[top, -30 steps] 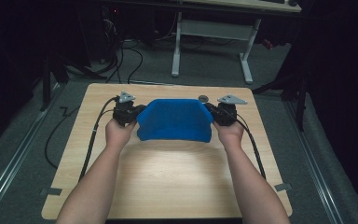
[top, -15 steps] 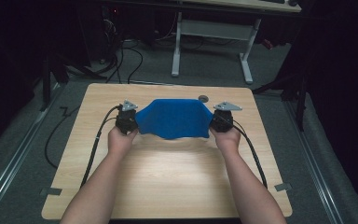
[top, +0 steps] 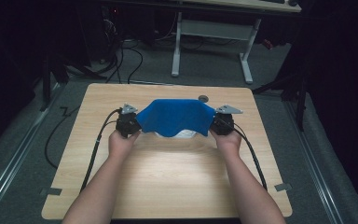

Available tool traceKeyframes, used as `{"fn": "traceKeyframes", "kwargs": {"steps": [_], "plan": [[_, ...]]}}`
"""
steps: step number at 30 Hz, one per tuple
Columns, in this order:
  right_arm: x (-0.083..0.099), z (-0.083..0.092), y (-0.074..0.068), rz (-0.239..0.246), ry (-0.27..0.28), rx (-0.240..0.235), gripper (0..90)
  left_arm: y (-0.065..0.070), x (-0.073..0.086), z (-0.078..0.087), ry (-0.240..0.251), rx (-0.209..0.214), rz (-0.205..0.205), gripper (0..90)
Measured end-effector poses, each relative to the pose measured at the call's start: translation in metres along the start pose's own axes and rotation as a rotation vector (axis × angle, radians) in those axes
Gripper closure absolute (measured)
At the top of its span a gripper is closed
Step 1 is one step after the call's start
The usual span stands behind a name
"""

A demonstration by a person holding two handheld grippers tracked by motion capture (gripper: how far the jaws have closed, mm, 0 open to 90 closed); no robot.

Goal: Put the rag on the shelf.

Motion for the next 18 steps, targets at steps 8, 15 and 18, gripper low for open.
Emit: {"fn": "traceKeyframes", "kwargs": {"steps": [8,15,18], "plan": [[-0.004,0.011,0.008,-0.028,0.010,0.019,77.0,-0.012,-0.004,0.017,0.045,-0.055,0.034,67.7],[-0.012,0.022,0.011,-0.013,0.034,0.039,73.5,-0.020,-0.005,0.032,0.058,-0.085,0.042,66.4],[-0.014,0.026,0.012,-0.016,0.035,0.045,73.1,-0.023,-0.006,0.036,0.062,-0.097,0.046,66.2]]}}
Point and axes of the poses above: each handheld gripper's, and its own axes: z roughly backward along the jaws, x roughly out of its underside, y roughly to its right, the point moved 3 cm from there along -z, roughly forward along the jaws, and after that the axes turned 5 degrees about -z, right-handed, at the moved point
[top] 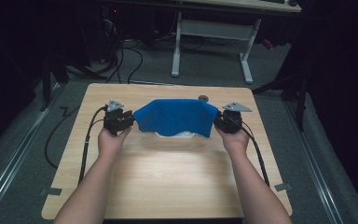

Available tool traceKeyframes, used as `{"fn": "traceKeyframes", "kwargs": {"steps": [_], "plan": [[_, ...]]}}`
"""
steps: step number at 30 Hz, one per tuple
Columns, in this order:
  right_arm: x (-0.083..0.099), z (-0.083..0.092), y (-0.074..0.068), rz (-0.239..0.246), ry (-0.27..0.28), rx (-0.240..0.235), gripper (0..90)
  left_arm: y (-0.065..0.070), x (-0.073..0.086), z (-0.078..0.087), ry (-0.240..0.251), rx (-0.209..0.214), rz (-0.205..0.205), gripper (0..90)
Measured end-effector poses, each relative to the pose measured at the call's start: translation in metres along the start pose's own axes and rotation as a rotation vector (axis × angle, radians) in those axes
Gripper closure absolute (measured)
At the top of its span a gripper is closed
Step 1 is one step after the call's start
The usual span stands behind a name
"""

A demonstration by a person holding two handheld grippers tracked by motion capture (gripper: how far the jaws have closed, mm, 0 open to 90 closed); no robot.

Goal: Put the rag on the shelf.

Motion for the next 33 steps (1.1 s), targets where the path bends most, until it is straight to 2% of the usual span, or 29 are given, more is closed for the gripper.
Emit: {"fn": "traceKeyframes", "kwargs": {"steps": [15,17,22,24,27,31,33], "plan": [[-0.007,0.021,0.013,0.007,0.014,0.055,64.7,-0.015,-0.002,0.023,0.012,-0.051,0.001,65.6],[-0.006,0.027,0.017,0.001,0.031,0.066,63.7,-0.018,0.001,0.028,0.010,-0.061,-0.001,65.4],[0.000,0.034,0.024,-0.009,0.019,0.073,61.2,-0.022,0.006,0.037,0.019,-0.071,0.015,64.8],[0.002,0.038,0.024,-0.008,0.015,0.076,60.5,-0.022,0.008,0.041,0.023,-0.075,0.011,64.4],[0.005,0.044,0.024,-0.004,0.038,0.076,59.8,-0.022,0.011,0.047,0.028,-0.080,0.007,64.1],[0.009,0.051,0.021,0.012,0.016,0.075,56.6,-0.019,0.016,0.057,0.020,-0.087,0.014,62.6],[0.010,0.055,0.019,0.025,0.013,0.073,55.0,-0.014,0.018,0.063,0.042,-0.090,0.005,61.7]]}}
Point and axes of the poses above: each handheld gripper's, and its own axes: z roughly backward along the jaws, x roughly out of its underside, y roughly to its right, the point moved 3 cm from there along -z, roughly forward along the jaws, and after that the axes turned 5 degrees about -z, right-handed, at the moved point
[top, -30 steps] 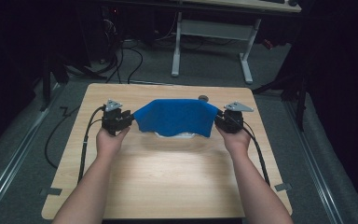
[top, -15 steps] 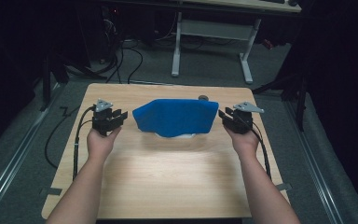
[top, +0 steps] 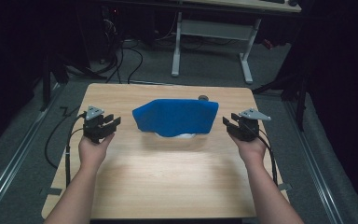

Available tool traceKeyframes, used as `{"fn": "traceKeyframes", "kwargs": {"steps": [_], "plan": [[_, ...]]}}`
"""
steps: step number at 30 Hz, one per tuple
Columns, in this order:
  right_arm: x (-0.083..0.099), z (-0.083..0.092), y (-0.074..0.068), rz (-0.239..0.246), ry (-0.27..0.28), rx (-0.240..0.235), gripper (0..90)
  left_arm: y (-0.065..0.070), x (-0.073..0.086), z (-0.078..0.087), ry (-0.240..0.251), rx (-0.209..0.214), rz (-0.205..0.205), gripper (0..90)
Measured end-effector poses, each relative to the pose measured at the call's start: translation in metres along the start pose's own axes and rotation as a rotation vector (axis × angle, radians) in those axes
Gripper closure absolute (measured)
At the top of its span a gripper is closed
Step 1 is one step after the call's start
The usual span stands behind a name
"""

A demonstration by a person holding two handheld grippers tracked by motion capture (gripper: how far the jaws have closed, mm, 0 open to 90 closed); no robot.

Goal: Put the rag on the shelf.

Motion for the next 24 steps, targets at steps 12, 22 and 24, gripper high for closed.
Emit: {"fn": "traceKeyframes", "kwargs": {"steps": [12,22,24], "plan": [[0.007,0.036,-0.033,0.088,0.026,-0.053,48.9,0.029,0.020,0.029,-0.012,0.013,-0.032,57.0],[0.037,0.065,-0.071,0.118,0.034,-0.094,44.2,0.094,0.049,0.047,-0.035,0.117,-0.079,52.3],[0.045,0.068,-0.078,0.120,0.028,-0.098,43.5,0.105,0.054,0.048,-0.036,0.146,-0.079,52.2]]}}
Point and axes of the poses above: each handheld gripper's, and its own axes: z roughly backward along the jaws, x roughly out of its underside, y roughly to its right, the point moved 3 cm from there along -z, roughly forward along the jaws, and after that the axes turned 5 degrees about -z, right-handed, at the moved point
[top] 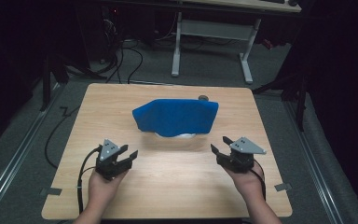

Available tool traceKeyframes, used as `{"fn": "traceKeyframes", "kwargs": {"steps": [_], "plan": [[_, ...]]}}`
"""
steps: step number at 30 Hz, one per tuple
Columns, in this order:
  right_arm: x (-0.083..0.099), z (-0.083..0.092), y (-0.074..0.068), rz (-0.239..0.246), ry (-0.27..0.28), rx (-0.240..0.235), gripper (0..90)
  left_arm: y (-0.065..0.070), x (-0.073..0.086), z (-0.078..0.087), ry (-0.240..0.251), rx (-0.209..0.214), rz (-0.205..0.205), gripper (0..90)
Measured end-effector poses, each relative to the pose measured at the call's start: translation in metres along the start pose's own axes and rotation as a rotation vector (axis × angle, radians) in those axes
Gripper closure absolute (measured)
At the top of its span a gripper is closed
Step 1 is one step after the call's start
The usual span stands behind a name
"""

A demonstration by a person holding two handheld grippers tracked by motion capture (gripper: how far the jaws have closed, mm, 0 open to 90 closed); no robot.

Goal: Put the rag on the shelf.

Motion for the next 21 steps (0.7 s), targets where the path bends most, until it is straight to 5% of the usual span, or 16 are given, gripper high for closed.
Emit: {"fn": "traceKeyframes", "kwargs": {"steps": [9,11,13,21], "plan": [[0.050,-0.005,-0.029,-0.048,-0.021,-0.018,42.5,0.056,0.025,-0.020,-0.041,0.094,-0.053,50.3],[0.065,-0.009,-0.035,-0.042,-0.064,-0.030,41.5,0.074,0.032,-0.027,-0.086,0.154,-0.107,49.6],[0.070,-0.012,-0.040,0.032,-0.100,-0.039,41.2,0.080,0.035,-0.031,-0.106,0.151,-0.149,49.2],[0.070,-0.020,-0.043,0.048,-0.106,-0.063,41.1,0.077,0.035,-0.033,-0.107,0.155,-0.137,49.0]]}}
Point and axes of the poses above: each handheld gripper's, and its own axes: z roughly backward along the jaws, x roughly out of its underside, y roughly to its right, the point moved 3 cm from there along -z, roughly forward along the jaws, and after that the axes turned 5 degrees about -z, right-handed, at the moved point
